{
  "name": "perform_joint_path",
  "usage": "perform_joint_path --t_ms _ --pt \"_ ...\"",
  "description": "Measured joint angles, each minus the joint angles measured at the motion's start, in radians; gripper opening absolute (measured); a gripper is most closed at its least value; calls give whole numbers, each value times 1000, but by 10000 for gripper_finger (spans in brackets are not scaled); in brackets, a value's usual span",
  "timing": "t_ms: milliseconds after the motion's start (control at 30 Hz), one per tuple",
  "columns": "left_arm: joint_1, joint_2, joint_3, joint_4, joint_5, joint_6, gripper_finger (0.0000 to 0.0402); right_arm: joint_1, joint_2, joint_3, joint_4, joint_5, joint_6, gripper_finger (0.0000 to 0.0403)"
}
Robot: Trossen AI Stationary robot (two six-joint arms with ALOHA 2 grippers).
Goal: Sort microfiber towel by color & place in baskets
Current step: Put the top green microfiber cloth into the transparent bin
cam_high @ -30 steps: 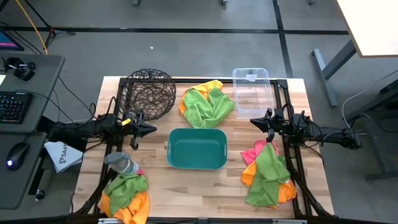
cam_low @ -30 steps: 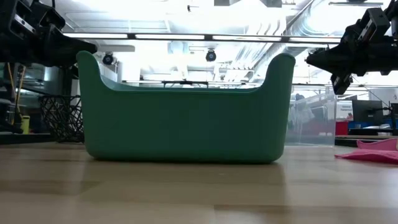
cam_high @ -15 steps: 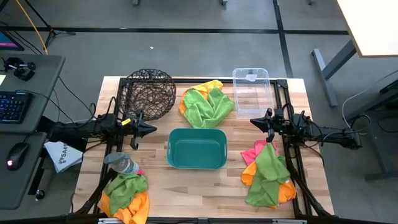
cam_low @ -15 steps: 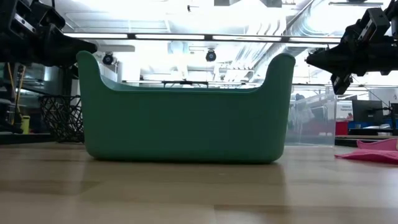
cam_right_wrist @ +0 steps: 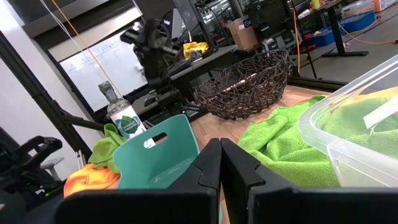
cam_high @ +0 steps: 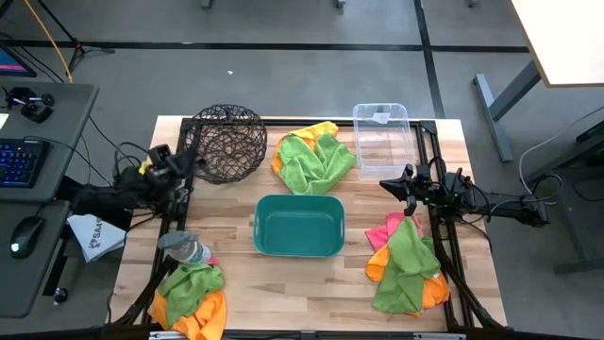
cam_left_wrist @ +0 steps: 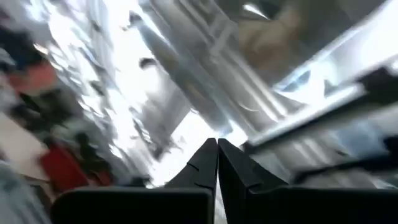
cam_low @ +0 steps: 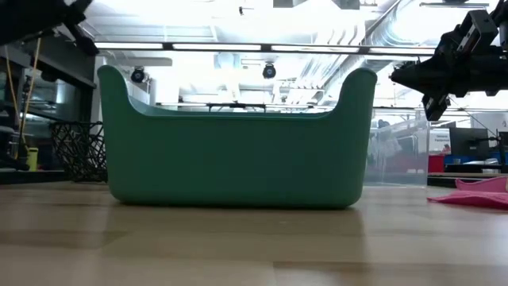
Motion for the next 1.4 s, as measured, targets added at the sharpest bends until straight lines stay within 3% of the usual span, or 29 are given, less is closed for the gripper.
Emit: perform_joint_path --t_ms 100,233,367,467,567,767,1000,1400 --pt "0 128 105 -111 43 6 1 0 0 0 0 0 0 0" --pt "1 440 310 -243 134 29 1 0 0 0 0 0 0 0" --pt "57 764 582 -571 144 145 11 0 0 0 0 0 0 0" --pt "141 987 788 -876 177 213 37 0 0 0 0 0 0 0" --pt "217 1192 982 -1079 231 277 76 0 0 0 0 0 0 0" --pt "297 1537 1278 -1304 362 415 156 0 0 0 0 0 0 0" --pt "313 1749 1444 -1323 412 564 190 0 0 0 0 0 0 0" --pt "361 1887 1457 -1339 479 736 189 0 0 0 0 0 0 0"
